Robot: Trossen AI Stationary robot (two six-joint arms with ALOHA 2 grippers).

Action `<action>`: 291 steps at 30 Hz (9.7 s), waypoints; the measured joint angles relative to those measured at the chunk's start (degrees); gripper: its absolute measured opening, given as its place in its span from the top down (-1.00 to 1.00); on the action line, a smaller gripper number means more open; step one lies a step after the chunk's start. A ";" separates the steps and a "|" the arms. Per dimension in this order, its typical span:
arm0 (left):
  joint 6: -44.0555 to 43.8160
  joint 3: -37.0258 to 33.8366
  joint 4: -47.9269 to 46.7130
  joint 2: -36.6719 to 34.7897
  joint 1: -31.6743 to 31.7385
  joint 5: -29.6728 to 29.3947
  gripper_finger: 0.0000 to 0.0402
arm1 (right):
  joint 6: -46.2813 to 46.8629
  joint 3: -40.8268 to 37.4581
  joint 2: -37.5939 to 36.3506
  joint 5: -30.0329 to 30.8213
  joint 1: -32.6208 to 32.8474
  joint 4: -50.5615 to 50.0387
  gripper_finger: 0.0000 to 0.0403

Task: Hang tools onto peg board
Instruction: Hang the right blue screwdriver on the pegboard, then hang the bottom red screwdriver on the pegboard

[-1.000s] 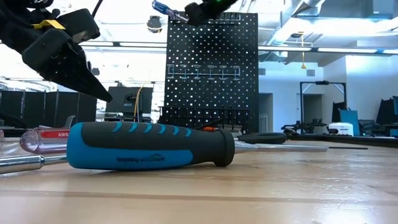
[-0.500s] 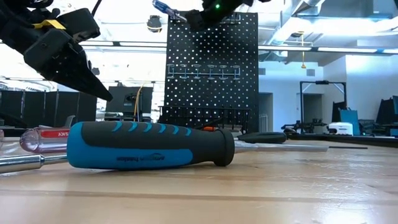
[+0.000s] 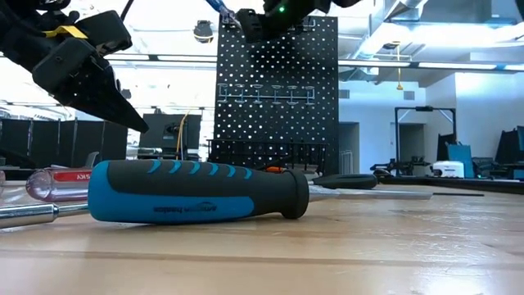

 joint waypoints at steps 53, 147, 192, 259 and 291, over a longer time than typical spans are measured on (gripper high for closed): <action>-0.12 -0.01 0.61 0.00 -0.15 -0.02 0.37 | 18.07 -0.15 13.17 -7.11 0.40 7.77 0.70; -0.40 -0.02 0.92 1.09 -1.03 -0.39 0.37 | 21.23 -22.83 -5.31 -11.41 36.74 -31.20 0.96; -24.10 19.62 -39.35 4.77 -18.81 28.86 0.37 | 25.13 -42.86 -5.70 -19.07 32.15 15.32 -0.28; -24.72 27.76 -49.91 4.83 -5.77 31.16 0.63 | 4.44 -14.40 17.39 -5.31 31.65 9.32 0.14; -25.89 22.35 -45.39 4.59 -18.24 -7.20 -0.05 | 21.47 -42.63 -1.11 -10.09 24.96 30.88 0.97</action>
